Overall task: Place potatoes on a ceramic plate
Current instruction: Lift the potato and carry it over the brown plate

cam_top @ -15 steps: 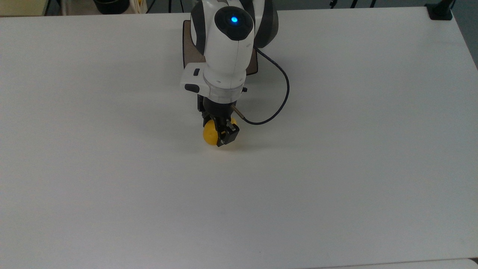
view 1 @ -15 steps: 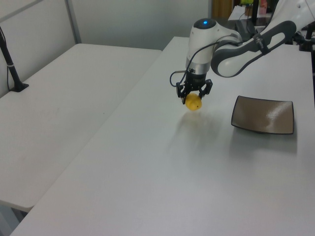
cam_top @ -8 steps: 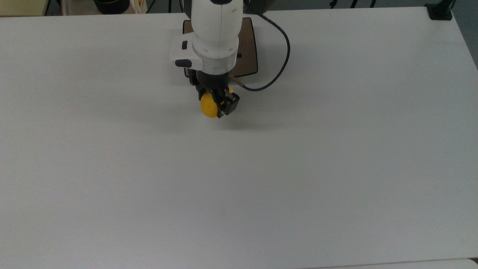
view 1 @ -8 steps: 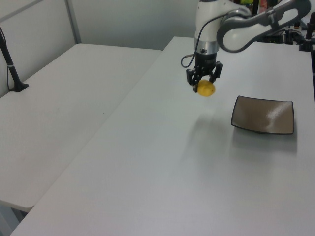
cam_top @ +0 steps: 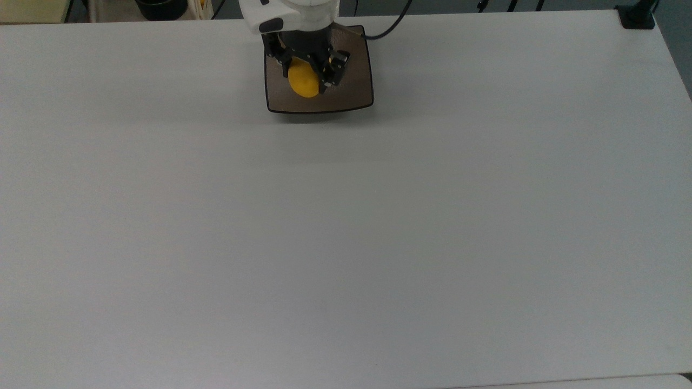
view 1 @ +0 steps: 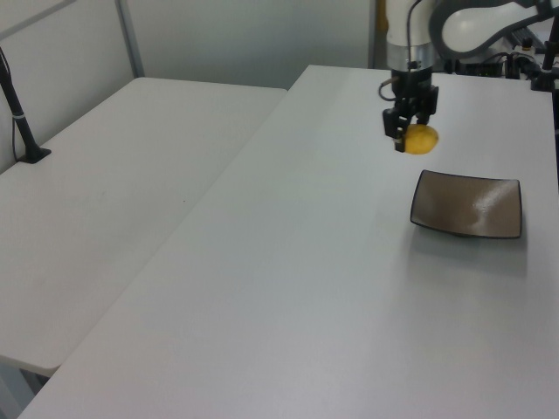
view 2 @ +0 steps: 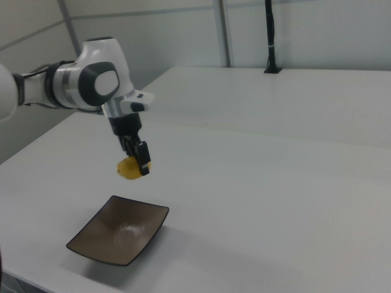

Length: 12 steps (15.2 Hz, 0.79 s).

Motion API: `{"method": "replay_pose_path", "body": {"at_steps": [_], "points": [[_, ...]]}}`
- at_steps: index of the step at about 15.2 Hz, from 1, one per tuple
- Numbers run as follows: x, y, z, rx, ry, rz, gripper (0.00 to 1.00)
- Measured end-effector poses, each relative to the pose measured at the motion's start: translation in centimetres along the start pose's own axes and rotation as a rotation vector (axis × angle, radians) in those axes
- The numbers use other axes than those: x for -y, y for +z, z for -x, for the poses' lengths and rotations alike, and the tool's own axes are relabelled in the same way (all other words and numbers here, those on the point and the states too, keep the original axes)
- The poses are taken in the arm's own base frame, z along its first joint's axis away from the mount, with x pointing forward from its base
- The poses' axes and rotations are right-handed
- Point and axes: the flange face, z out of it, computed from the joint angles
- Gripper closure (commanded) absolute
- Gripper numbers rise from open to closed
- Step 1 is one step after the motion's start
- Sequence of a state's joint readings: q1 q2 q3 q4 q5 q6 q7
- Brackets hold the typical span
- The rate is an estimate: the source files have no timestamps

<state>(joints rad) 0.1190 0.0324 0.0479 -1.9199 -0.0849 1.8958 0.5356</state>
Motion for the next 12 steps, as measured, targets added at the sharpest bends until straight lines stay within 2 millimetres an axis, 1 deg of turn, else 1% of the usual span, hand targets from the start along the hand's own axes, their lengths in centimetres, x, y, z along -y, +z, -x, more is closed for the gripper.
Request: {"method": "replay_pose_path", "body": {"at_steps": [3, 4, 5, 7, 8, 10, 12], "points": [[-1.3, 0.3, 2.8, 0.027, -0.081, 0.019, 0.62], [-1.5, 0.8, 3.5, 0.038, -0.093, 0.025, 0.59], [-1.6, 1.5, 4.0, 0.052, -0.105, 0.033, 0.49], [-1.3, 3.3, 5.0, 0.086, -0.123, 0.051, 0.20], [-1.1, 4.1, 5.5, 0.100, -0.131, 0.059, 0.14], [-0.9, 4.7, 6.0, 0.113, -0.139, 0.067, 0.13], [-0.9, 4.8, 6.0, 0.113, -0.140, 0.067, 0.13]]}}
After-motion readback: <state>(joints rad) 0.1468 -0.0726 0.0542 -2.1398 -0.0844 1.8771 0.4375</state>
